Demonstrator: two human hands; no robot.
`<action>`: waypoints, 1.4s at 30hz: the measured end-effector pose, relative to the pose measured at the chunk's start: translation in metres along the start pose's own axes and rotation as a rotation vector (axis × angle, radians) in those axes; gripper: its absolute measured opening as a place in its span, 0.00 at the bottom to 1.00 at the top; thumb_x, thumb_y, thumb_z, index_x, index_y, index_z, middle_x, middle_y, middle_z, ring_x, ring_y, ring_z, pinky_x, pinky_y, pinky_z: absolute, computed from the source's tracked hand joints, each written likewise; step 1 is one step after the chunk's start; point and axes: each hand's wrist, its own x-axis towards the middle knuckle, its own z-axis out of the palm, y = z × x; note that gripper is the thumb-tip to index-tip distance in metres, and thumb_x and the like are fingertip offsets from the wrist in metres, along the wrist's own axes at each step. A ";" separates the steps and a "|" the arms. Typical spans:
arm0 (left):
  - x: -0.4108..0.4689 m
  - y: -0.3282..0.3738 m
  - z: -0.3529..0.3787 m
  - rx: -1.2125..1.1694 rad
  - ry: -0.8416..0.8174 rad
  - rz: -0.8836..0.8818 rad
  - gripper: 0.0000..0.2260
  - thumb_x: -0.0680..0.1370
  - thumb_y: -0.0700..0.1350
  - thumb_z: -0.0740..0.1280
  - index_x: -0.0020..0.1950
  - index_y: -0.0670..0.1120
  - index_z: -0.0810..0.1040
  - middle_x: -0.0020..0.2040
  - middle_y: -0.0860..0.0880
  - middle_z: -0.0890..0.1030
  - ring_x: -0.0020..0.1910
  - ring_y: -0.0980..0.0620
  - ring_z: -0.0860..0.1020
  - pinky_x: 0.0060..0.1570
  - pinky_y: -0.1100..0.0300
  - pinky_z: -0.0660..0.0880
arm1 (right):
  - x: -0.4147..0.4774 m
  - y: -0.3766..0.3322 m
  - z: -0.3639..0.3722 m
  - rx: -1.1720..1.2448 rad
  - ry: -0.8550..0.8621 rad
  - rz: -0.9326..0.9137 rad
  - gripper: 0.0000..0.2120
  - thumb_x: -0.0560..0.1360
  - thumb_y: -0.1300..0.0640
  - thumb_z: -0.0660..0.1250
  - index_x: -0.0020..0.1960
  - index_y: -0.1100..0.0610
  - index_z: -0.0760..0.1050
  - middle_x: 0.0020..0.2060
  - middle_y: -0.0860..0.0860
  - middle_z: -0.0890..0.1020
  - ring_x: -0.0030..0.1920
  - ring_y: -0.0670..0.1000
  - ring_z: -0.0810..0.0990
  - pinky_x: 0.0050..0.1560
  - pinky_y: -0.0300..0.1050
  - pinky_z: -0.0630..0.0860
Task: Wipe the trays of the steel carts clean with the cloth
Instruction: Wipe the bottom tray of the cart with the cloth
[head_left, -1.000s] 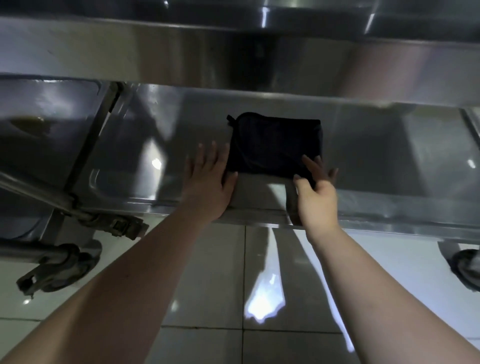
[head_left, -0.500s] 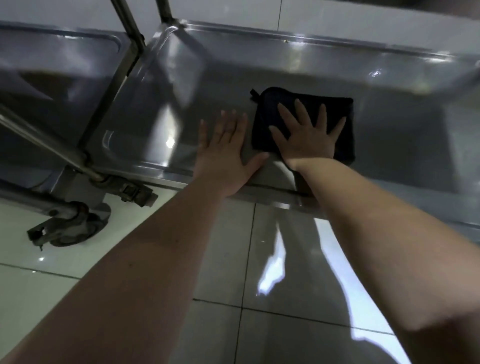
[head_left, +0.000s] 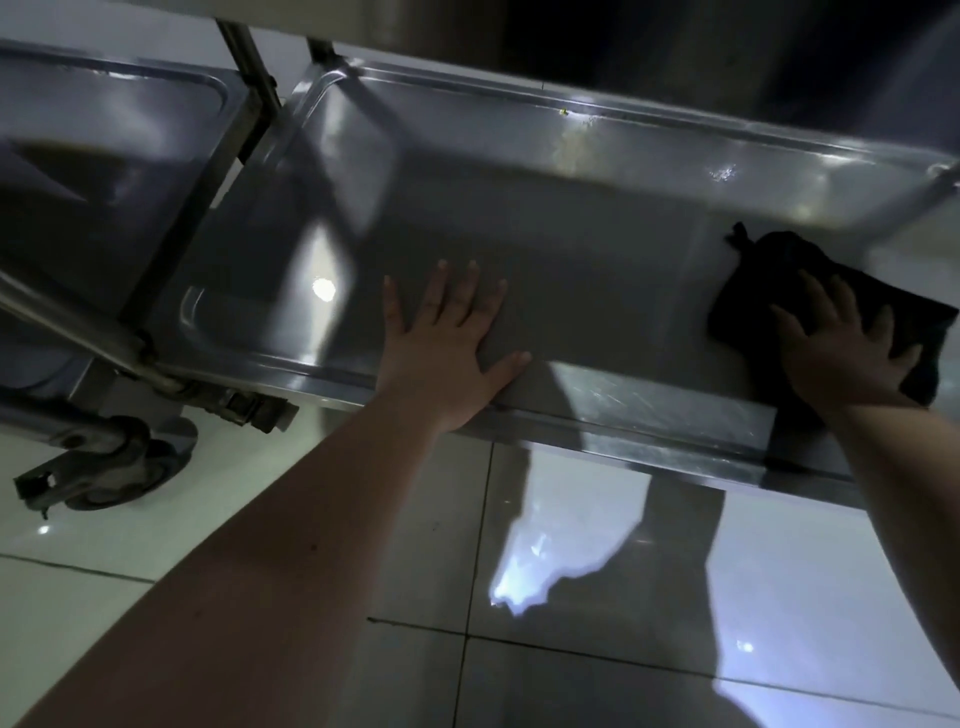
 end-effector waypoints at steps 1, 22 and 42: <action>-0.002 -0.001 0.000 -0.007 -0.001 -0.004 0.38 0.72 0.73 0.37 0.79 0.59 0.43 0.81 0.54 0.44 0.79 0.48 0.40 0.71 0.33 0.36 | -0.001 -0.009 0.001 -0.007 -0.004 -0.027 0.31 0.76 0.31 0.47 0.77 0.37 0.50 0.79 0.42 0.51 0.78 0.60 0.46 0.72 0.70 0.43; -0.005 -0.009 -0.004 -0.139 0.049 -0.117 0.51 0.67 0.79 0.45 0.79 0.49 0.38 0.81 0.50 0.43 0.79 0.49 0.39 0.74 0.38 0.37 | -0.026 -0.200 0.034 -0.086 0.013 -0.480 0.31 0.76 0.30 0.49 0.76 0.34 0.49 0.79 0.42 0.52 0.78 0.59 0.46 0.72 0.70 0.43; -0.004 0.000 -0.010 0.040 0.039 0.074 0.41 0.70 0.75 0.41 0.79 0.57 0.53 0.80 0.55 0.53 0.79 0.51 0.44 0.71 0.36 0.32 | -0.034 -0.053 0.014 -0.075 -0.022 -0.207 0.30 0.76 0.32 0.49 0.77 0.35 0.48 0.79 0.42 0.50 0.78 0.59 0.46 0.72 0.70 0.43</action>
